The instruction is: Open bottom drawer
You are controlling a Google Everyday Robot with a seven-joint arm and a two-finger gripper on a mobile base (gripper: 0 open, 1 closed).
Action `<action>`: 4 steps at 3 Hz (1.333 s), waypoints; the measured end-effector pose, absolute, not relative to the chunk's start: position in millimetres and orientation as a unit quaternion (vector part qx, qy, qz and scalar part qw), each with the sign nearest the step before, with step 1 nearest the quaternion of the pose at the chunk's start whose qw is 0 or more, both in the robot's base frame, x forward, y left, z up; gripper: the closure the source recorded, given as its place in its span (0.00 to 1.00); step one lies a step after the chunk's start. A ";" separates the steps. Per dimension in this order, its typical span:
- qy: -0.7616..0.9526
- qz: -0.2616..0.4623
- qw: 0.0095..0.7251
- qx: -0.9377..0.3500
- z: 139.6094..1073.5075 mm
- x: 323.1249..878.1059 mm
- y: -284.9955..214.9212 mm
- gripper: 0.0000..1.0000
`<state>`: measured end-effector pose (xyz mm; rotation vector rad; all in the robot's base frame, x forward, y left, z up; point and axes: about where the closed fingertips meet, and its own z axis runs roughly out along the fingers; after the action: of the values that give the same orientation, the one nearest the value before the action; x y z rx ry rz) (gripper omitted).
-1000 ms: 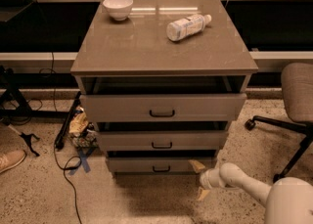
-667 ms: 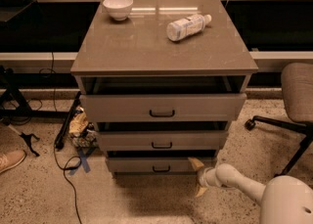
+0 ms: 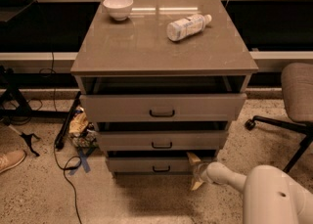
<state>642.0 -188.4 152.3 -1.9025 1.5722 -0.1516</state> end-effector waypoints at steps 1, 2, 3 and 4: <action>0.611 -0.057 0.320 -0.722 142.8 652.2 -182.7 0.19; 0.624 -0.054 0.303 -0.719 142.7 646.0 -190.2 0.50; 0.626 -0.057 0.301 -0.717 148.3 646.1 -193.9 0.73; 0.626 -0.057 0.301 -0.717 153.4 646.1 -193.9 0.96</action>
Offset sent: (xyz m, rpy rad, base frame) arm -0.0027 0.0014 -0.0139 -0.0323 0.0797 -0.0412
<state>646.1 -193.9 153.4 -1.9029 1.6621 -0.1503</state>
